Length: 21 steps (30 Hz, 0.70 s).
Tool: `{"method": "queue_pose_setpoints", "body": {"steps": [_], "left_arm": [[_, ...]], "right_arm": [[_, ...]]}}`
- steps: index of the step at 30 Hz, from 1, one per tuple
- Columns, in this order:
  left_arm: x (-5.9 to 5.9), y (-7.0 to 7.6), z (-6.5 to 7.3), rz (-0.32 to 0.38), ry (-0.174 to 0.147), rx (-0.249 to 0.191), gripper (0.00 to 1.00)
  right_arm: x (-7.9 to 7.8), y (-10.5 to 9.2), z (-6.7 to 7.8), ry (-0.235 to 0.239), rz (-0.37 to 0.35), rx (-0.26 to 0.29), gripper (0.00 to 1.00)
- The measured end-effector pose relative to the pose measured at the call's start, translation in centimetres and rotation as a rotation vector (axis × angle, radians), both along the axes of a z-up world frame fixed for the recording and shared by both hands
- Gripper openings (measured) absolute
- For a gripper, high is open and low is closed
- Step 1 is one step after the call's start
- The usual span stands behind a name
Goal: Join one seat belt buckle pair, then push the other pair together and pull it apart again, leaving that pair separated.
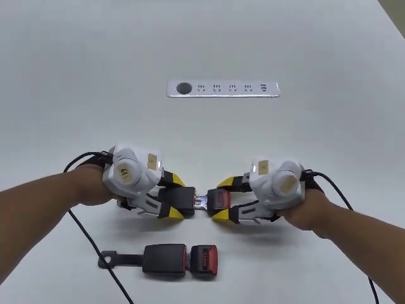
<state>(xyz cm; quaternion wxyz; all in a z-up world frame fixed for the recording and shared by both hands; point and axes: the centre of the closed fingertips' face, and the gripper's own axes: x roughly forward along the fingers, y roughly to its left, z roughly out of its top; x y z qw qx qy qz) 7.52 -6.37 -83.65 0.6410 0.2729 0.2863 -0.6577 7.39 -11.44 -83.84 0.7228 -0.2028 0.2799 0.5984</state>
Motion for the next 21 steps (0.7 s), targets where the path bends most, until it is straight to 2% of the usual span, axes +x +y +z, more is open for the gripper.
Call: {"method": "queue_pose_setpoints", "body": {"steps": [21], "left_arm": [[-0.3, -0.2, 0.3, 0.003, 0.006, -0.006, 0.37]], "right_arm": [[-0.6, -3.7, 0.1, -0.003, -0.018, -0.020, 0.36]]}}
